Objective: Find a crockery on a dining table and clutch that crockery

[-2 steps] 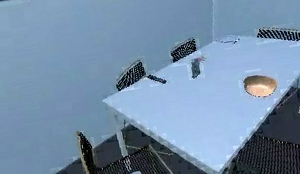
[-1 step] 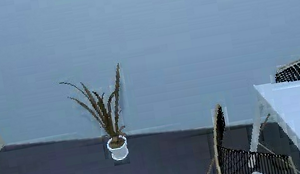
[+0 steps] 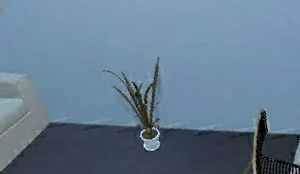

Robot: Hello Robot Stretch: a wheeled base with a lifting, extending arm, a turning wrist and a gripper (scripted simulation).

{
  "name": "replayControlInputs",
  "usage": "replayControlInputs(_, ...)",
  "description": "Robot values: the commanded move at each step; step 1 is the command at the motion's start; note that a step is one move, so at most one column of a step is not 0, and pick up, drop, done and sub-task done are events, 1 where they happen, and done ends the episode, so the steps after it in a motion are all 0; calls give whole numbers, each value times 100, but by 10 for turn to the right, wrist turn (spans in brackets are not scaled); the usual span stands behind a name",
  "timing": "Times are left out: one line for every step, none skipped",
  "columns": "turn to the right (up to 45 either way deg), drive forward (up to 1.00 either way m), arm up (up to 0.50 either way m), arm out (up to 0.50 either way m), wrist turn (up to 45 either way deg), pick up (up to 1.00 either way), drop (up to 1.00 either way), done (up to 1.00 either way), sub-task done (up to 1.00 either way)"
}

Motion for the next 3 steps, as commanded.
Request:
replayControlInputs(450, 0, 0, 0, 0, 0, 0, 0, 0)
replayControlInputs(450, 0, 0, 0, 0, 0, 0, 0, 0)
replayControlInputs(30, 0, 0, 0, 0, 0, 0, 0, 0)
